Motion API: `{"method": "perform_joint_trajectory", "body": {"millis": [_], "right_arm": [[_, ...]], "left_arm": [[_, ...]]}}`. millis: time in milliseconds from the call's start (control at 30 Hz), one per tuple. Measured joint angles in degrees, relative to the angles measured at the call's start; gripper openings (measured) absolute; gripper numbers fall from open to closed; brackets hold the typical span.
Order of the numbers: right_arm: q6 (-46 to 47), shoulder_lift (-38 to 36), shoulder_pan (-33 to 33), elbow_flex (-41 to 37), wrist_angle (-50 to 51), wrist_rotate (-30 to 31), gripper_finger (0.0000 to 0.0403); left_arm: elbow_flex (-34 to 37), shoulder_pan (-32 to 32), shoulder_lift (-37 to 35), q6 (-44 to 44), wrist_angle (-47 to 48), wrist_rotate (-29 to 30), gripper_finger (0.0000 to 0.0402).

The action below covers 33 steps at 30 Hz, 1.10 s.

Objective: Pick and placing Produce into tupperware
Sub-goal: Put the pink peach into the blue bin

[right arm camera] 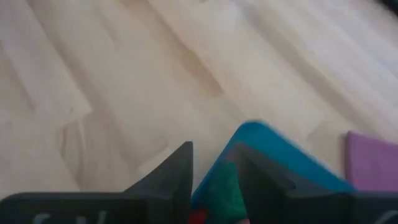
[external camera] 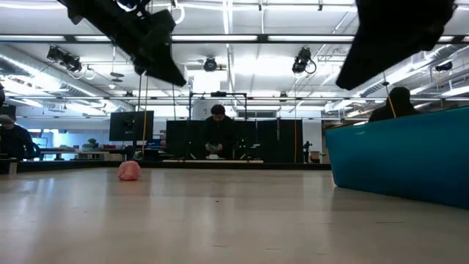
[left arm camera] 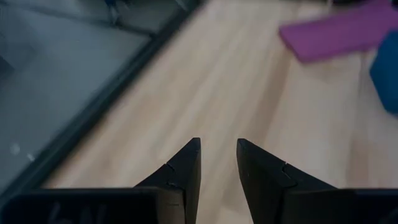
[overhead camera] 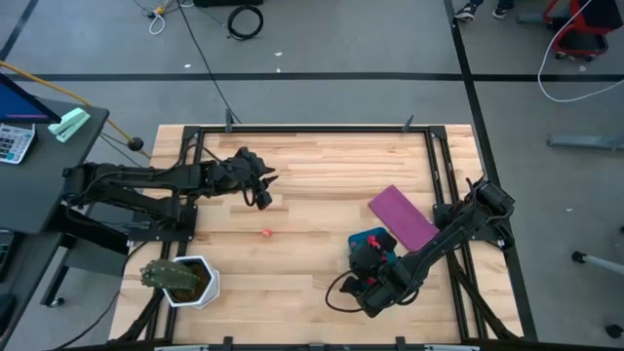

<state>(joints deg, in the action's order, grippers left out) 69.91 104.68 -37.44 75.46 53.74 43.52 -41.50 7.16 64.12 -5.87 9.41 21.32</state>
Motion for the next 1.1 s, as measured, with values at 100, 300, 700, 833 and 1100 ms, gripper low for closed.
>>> {"method": "perform_joint_trajectory", "body": {"millis": [100,300,700,833,1100], "right_arm": [[-0.06,0.0,0.71,0.0,-0.01,1.09,0.013],[-1.02,0.04,1.0,0.0,-0.01,1.05,0.0128],[-2.96,0.07,0.95,0.0,-0.24,1.03,0.0128],[-3.02,0.07,0.95,0.0,-0.28,1.02,0.0125],[-3.06,0.07,0.95,0.0,-0.24,1.0,0.0125]], "left_arm": [[0.0,-0.01,0.0,-2.53,5.62,-3.61,0.011],[0.0,-2.31,0.11,-10.37,13.96,-7.26,0.011],[-0.02,-15.2,12.1,-2.03,16.94,-8.14,0.011],[-0.02,-17.32,16.81,2.02,16.95,-8.08,0.011],[-0.11,-19.7,21.98,4.06,15.82,-8.05,0.011]]}}
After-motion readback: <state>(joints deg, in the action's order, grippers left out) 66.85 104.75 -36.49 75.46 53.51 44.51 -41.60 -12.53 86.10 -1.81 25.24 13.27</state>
